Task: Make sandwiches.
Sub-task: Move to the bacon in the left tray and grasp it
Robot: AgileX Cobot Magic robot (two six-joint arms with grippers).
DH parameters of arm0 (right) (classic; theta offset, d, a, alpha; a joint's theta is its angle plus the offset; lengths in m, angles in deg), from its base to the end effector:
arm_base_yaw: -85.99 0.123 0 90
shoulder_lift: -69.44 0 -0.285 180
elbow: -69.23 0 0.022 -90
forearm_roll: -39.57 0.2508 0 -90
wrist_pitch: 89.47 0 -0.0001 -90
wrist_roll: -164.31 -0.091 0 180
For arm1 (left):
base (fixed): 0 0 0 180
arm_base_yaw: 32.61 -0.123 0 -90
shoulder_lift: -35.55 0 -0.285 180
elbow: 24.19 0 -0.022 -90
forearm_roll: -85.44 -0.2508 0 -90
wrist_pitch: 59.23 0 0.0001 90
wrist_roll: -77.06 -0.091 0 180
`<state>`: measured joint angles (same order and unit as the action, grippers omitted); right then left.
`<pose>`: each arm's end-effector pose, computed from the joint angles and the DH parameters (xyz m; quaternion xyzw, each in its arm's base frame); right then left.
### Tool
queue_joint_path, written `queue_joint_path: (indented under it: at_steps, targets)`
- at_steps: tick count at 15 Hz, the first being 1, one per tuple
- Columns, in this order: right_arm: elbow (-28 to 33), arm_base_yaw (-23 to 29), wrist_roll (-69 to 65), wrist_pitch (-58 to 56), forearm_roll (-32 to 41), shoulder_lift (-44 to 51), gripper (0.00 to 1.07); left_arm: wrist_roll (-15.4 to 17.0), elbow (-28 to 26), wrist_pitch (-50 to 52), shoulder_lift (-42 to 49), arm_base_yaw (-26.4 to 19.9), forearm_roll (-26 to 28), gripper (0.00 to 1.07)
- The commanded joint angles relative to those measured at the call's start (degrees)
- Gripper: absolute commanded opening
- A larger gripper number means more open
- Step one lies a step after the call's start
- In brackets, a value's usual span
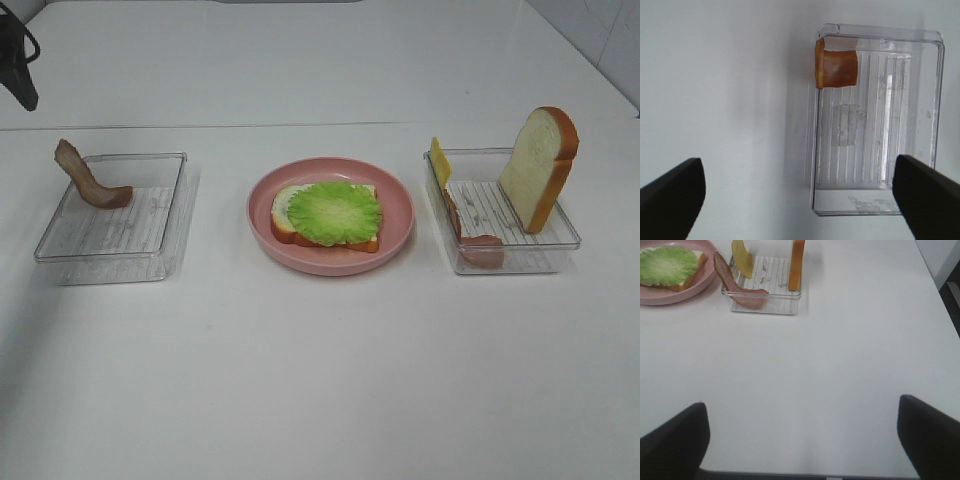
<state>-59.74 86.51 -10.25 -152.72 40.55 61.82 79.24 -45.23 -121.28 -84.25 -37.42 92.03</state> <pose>-0.0026 0.0014 0.2619 -0.0458 0.8730 -0.0123 0.4855 0.4220 0.0263 0.2684 -0.0781 0.9814 -0.0507 0.1676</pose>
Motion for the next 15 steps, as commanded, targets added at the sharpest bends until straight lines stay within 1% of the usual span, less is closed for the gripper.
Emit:
queue_joint_path:
  at_steps: [1, 4, 5, 6, 8, 10, 13, 14, 15]
  targets:
    - [0.2, -0.2, 0.3, 0.3, -0.1, 1.6, 0.99, -0.1, -0.9, 1.3, -3.0, -0.1, 1.4, 0.94]
    - [0.2, -0.2, 0.3, 0.3, -0.1, 1.6, 0.99, -0.1, -7.5, 0.2, -10.3, -0.1, 3.9, 0.94]
    - [0.2, -0.2, 0.3, 0.3, -0.1, 1.6, 0.99, -0.1, -8.4, -0.2, -11.1, -0.1, 4.2, 0.94]
    - [0.2, -0.2, 0.3, 0.3, -0.1, 1.6, 0.99, -0.3, -11.1, -0.6, -13.8, -0.1, 5.0, 0.93]
    - [0.2, -0.2, 0.3, 0.3, -0.1, 1.6, 0.99, -0.3, -14.1, -0.9, -16.6, -0.1, 5.6, 0.93]
    - [0.2, -0.2, 0.3, 0.3, -0.1, 1.6, 0.99, -0.7, -15.9, 0.1, -18.8, -0.1, 6.0, 0.92]
    - [0.2, -0.2, 0.3, 0.3, -0.1, 1.6, 0.99, -0.8, -16.7, 0.0, -21.5, -0.1, 6.4, 0.91]
    - [0.2, -0.2, 0.3, 0.3, -0.1, 1.6, 0.99, -1.8, -16.7, 0.6, -22.3, -0.1, 7.0, 0.91]
    - [0.2, -0.2, 0.3, 0.3, -0.1, 1.6, 0.99, -2.2, -16.7, 0.7, -22.6, -0.1, 7.3, 0.91]
